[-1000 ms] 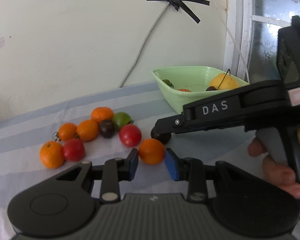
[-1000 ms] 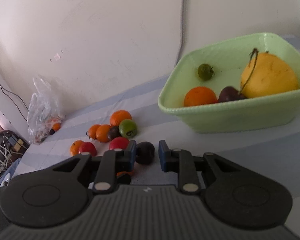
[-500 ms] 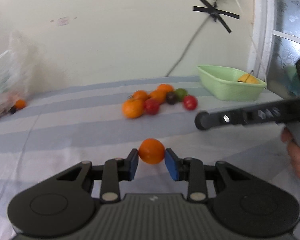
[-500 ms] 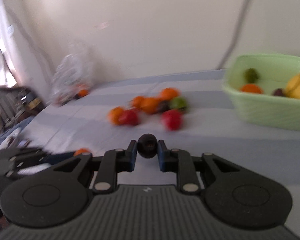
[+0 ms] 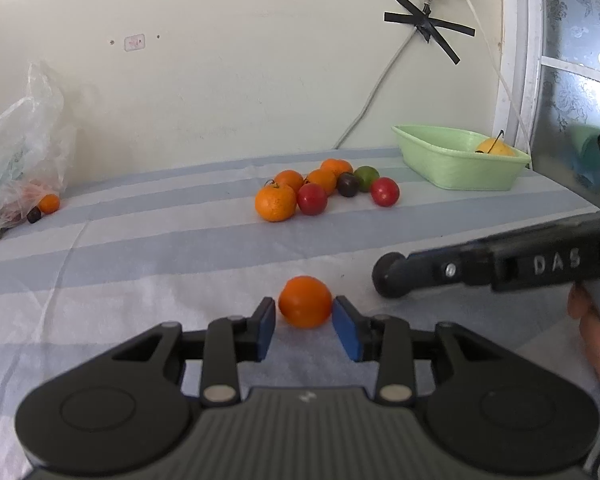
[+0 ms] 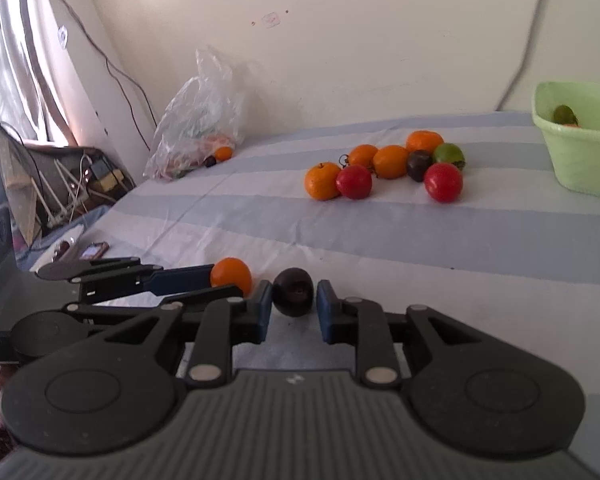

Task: Organize fruits
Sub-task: 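Carry both fruits to the green basin and open both grippers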

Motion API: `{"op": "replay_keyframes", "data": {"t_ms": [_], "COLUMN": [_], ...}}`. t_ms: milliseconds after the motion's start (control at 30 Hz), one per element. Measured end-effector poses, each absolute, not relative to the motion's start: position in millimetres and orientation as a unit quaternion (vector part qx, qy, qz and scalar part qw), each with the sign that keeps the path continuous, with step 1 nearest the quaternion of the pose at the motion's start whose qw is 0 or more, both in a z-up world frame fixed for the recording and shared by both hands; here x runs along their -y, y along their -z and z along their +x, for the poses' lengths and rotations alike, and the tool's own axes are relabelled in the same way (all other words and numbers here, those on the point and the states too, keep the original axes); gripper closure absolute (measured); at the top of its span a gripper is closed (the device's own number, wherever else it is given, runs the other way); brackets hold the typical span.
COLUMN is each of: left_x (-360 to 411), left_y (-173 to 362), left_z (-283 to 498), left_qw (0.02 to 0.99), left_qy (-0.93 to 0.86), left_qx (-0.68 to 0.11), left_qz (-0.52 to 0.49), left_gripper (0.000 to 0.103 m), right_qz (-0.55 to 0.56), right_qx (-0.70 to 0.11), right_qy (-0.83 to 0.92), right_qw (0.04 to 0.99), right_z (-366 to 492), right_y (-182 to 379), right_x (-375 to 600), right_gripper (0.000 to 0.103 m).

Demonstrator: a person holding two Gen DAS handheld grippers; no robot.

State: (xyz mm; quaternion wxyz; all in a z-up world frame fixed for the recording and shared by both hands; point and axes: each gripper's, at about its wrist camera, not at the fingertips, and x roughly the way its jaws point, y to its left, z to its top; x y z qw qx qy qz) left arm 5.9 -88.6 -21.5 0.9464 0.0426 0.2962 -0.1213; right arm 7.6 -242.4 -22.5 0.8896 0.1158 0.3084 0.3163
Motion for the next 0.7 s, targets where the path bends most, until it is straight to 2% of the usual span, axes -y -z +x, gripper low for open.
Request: {"op": "replay_keyframes", "data": {"t_ms": [133, 200, 233, 267, 500, 700], "left_x": [87, 86, 86, 87, 92, 88], "left_y": [20, 19, 18, 17, 16, 20], "left_z": [3, 2, 3, 2, 7, 12], "left_qw": [0.949, 0.950, 0.950, 0.951, 0.951, 0.949], "left_qy": [0.118, 0.119, 0.121, 0.122, 0.119, 0.112], "left_qx": [-0.288, -0.286, -0.285, -0.282, -0.281, -0.293], "left_qz": [0.038, 0.036, 0.037, 0.039, 0.049, 0.043], "left_gripper": [0.069, 0.069, 0.067, 0.064, 0.062, 0.063], "right_qz": [0.128, 0.123, 0.117, 0.110, 0.041, 0.032], "right_qx": [-0.296, -0.284, -0.279, -0.273, -0.269, -0.284], "right_qy": [-0.313, -0.313, -0.314, -0.314, -0.299, -0.285], "right_qw": [0.893, 0.898, 0.900, 0.903, 0.915, 0.915], "right_z": [3, 0, -2, -4, -7, -1], "right_y": [22, 21, 20, 19, 21, 25], "right_x": [249, 249, 248, 246, 227, 222], "right_gripper": [0.073, 0.066, 0.060, 0.059, 0.059, 0.059]}}
